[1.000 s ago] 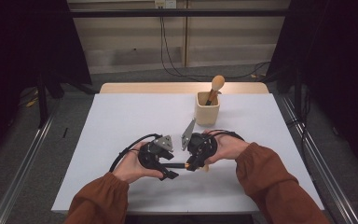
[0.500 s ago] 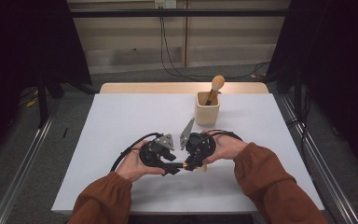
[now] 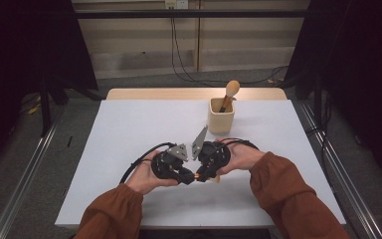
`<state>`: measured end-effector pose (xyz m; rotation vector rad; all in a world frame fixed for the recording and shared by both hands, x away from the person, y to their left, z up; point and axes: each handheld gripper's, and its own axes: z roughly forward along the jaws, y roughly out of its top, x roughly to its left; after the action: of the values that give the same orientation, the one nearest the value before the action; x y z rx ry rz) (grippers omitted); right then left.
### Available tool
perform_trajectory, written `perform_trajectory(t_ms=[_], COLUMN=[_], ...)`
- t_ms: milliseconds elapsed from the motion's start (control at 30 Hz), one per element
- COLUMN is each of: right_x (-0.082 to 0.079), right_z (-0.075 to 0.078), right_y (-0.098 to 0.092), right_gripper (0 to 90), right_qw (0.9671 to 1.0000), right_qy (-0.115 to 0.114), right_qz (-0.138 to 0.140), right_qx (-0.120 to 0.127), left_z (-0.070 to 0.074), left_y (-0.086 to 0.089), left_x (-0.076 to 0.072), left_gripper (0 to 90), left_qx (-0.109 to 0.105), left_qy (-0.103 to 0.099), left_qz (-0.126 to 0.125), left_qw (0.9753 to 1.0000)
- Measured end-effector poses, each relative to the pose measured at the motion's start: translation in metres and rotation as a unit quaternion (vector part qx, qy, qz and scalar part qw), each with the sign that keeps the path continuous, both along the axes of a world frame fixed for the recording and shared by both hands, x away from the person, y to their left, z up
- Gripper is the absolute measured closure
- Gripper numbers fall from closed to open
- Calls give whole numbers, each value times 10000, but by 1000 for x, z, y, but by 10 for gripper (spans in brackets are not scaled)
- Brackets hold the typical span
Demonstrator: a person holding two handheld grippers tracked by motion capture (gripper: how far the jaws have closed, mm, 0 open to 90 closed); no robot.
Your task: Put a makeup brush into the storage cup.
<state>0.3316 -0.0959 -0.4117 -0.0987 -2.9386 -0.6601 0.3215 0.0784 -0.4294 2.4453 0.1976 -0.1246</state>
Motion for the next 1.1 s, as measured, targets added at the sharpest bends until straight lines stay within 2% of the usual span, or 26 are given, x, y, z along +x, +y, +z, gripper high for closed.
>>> perform_trajectory(t_ms=[233,267,400,567,700,800,967,1100], right_x=[-1,-1,-1,-1,-2,-1,-2,0], right_z=[-1,-1,-2,1,0,-1,0,2], right_y=[0,0,-1,-4,-7,-13,-18,-23], right_gripper=[750,750,744,726,628,540,373,273], right_qw=[9998,9998,9996,9992,9988,9983,9981,9971], right_qy=[-163,-153,-230,-297,-382,-507,-498,-515], right_qz=[96,104,127,176,224,64,-48,-277], right_qx=[16,3,51,178,214,273,364,490], left_z=[-1,-2,-2,0,-1,-3,-2,-2], left_y=[-1,-1,-1,1,1,3,8,15], left_x=[1,1,1,0,0,1,2,3], left_gripper=[727,734,743,746,747,747,747,747], left_qx=[24,11,4,-36,3,56,-34,-107], left_qy=[-54,-14,41,12,19,46,82,80], left_qz=[-102,-120,-56,4,97,136,283,401], left_qw=[9999,9999,10000,10000,10000,9999,9996,9991])
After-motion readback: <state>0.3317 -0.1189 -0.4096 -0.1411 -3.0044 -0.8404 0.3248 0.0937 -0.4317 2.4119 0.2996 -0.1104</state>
